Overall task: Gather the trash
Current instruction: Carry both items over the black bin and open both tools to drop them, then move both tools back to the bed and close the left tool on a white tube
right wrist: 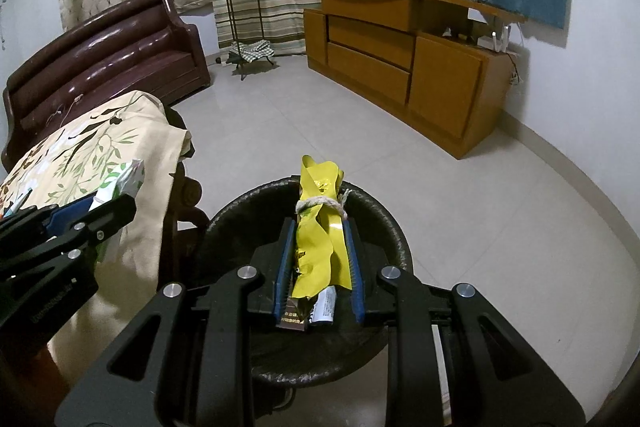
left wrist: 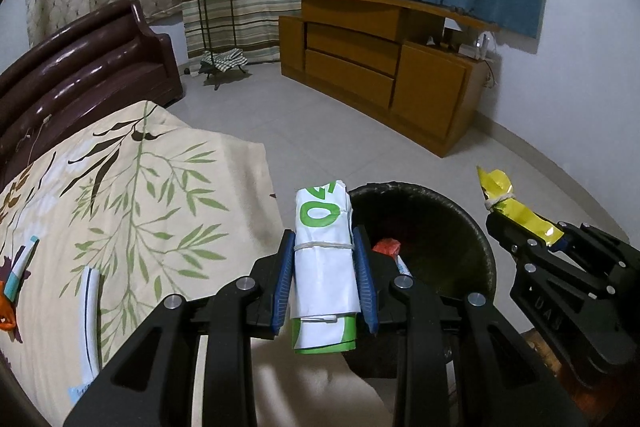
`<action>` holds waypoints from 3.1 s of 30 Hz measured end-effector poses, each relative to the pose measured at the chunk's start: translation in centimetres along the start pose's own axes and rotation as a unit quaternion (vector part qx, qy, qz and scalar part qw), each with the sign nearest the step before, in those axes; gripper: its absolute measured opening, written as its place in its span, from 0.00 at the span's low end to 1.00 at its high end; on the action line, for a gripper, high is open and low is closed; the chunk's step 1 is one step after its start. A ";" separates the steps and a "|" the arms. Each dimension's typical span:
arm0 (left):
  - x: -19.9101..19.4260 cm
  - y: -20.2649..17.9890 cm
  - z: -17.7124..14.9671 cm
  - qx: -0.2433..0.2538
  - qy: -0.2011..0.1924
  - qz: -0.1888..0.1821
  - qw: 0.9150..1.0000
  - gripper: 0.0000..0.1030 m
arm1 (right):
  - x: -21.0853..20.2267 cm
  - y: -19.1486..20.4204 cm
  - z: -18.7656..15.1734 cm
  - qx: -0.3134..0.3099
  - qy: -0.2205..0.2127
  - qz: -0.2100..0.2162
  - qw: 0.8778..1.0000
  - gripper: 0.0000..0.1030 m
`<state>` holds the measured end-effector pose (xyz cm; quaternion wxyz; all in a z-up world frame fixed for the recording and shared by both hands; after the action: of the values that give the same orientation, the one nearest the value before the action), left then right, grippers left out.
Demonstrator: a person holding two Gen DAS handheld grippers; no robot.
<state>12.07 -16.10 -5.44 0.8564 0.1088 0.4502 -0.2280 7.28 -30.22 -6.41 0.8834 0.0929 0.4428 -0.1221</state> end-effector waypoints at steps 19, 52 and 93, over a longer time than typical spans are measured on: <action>0.4 -0.4 0.7 -0.002 -0.002 0.007 1.000 0.47 | 0.5 -0.8 0.3 0.012 0.000 -0.001 1.000 0.33; -4.1 9.1 -3.2 -0.069 -0.001 0.063 0.996 0.57 | -1.5 7.9 -0.6 -0.049 0.004 0.046 0.998 0.41; -6.2 18.9 -5.4 -0.115 0.016 0.064 0.991 0.15 | -2.7 18.3 -0.9 -0.132 0.010 0.074 0.988 0.41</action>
<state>14.37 4.27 -3.75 0.8690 0.0420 0.4788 -0.1176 10.52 -12.16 -3.70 0.8900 0.0094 0.4559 0.0039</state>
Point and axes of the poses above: each gripper's, at about its wrist camera, not at the fingertips, and x roughly the way its jaws point, y to its left, z to its top, the point moved 3 cm from there along x, roughly the way its jaws point, and after that the axes turned 11 degrees about y, right-handed, at the moved point
